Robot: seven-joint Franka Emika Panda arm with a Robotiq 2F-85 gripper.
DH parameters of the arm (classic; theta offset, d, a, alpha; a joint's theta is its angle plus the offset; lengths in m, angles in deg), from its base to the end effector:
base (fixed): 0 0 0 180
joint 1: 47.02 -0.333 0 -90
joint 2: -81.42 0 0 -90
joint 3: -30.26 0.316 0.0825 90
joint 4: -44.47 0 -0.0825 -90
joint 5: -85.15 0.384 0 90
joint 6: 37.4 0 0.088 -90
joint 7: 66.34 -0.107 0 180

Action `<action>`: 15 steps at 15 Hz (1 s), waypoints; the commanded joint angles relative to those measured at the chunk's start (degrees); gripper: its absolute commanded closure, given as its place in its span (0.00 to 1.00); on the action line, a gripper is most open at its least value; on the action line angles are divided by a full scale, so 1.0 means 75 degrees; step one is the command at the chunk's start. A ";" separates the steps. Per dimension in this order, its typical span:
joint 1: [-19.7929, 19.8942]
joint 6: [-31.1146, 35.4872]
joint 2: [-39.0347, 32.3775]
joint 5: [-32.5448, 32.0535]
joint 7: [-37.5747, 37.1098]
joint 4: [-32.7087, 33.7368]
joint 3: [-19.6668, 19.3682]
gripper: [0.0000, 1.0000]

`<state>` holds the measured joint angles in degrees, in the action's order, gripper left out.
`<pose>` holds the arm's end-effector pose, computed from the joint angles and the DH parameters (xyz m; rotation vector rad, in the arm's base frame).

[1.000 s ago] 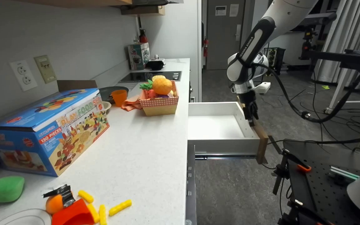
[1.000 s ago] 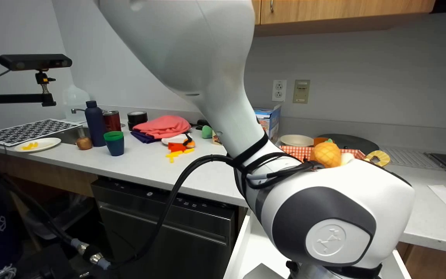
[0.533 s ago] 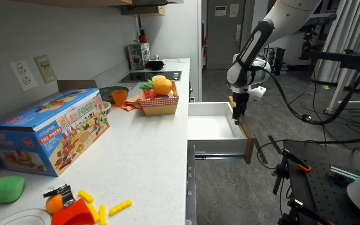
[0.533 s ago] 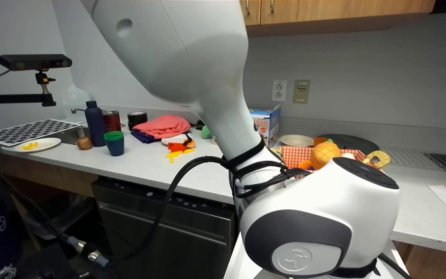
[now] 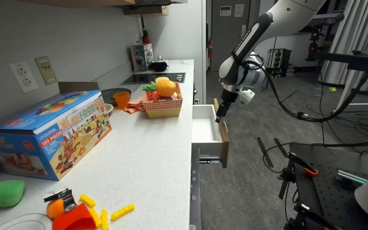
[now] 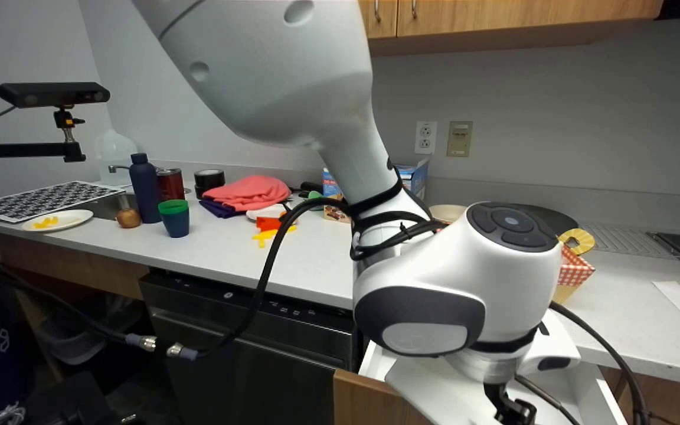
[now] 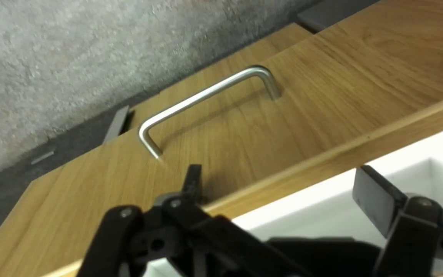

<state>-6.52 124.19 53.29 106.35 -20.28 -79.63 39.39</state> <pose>0.4824 -0.3143 0.1807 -3.0390 0.1689 -0.3939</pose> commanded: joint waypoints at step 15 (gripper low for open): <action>-0.0187 -0.1228 -0.0064 -0.0033 0.1821 0.0441 -0.0305 0.00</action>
<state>-3.11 114.73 52.69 109.94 -3.33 -76.17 42.37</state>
